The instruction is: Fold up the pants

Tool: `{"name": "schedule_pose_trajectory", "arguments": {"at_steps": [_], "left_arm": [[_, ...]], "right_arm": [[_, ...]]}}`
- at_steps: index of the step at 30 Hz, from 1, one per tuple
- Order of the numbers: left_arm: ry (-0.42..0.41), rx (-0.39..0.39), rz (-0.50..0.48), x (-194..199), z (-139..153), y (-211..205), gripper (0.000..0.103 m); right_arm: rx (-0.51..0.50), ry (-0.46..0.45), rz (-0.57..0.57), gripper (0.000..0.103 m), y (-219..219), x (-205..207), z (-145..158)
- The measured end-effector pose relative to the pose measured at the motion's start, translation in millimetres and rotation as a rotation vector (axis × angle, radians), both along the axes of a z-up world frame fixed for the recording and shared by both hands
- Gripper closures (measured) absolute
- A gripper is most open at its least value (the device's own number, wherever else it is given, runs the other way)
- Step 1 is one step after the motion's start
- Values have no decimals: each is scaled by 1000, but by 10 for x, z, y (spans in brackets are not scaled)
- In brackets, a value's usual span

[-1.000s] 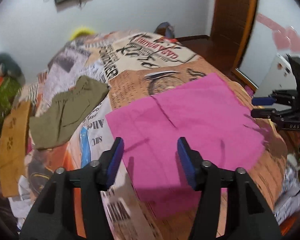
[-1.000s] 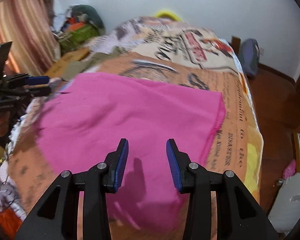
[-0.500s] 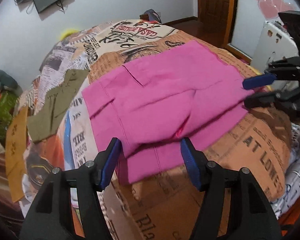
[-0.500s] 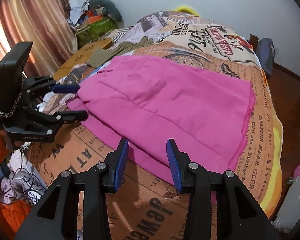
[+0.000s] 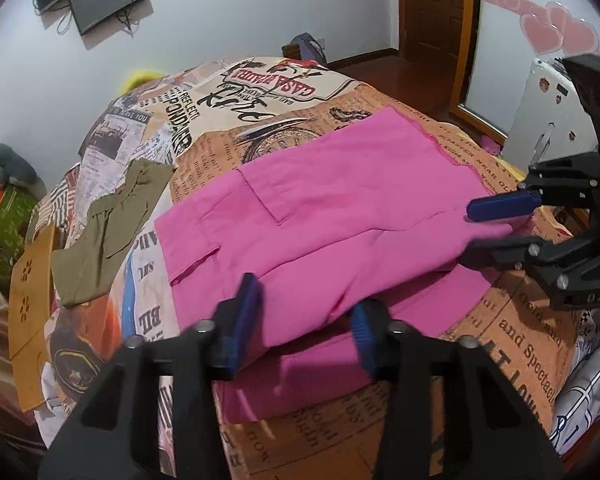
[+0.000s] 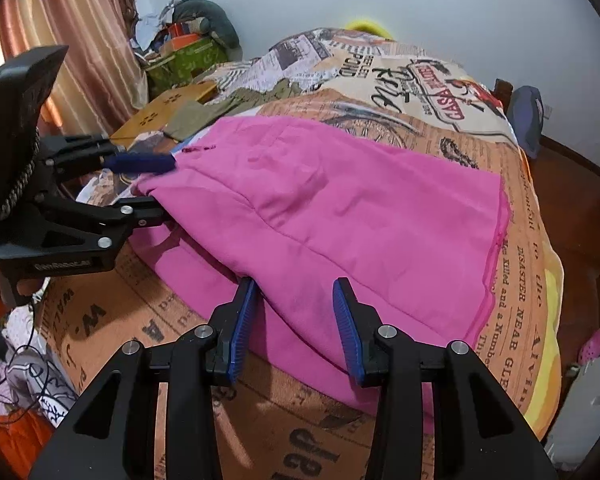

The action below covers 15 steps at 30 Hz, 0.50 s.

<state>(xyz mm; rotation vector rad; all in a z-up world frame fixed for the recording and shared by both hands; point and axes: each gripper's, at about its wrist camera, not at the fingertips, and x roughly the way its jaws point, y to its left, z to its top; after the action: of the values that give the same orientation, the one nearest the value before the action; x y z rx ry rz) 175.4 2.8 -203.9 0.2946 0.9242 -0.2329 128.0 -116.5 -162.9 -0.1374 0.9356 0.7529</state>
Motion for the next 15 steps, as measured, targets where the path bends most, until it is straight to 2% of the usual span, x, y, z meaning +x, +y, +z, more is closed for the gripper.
{"name": "schedule_pose_trajectory", "arguments": {"at_steps": [1,3,6,8,15], "left_arm": [[-10,6,-2,-12,3,-16,66],[-21,8,-6,-29,14,-41,77],[-26,1,-6,-47,38,-48,87],[-25,-9,-8,-68,57,-33,89],[-12,-21,-15,-234,62,-3,89]], "right_arm": [[6,-4,3,80,-4,-4,17],[14,-17,13,93,-8,-17,48],[18,-31,26,95,4,-36,81],[26,-38,35,96,9,-66,118],[9,-46,80,96,26,-149,149]]}}
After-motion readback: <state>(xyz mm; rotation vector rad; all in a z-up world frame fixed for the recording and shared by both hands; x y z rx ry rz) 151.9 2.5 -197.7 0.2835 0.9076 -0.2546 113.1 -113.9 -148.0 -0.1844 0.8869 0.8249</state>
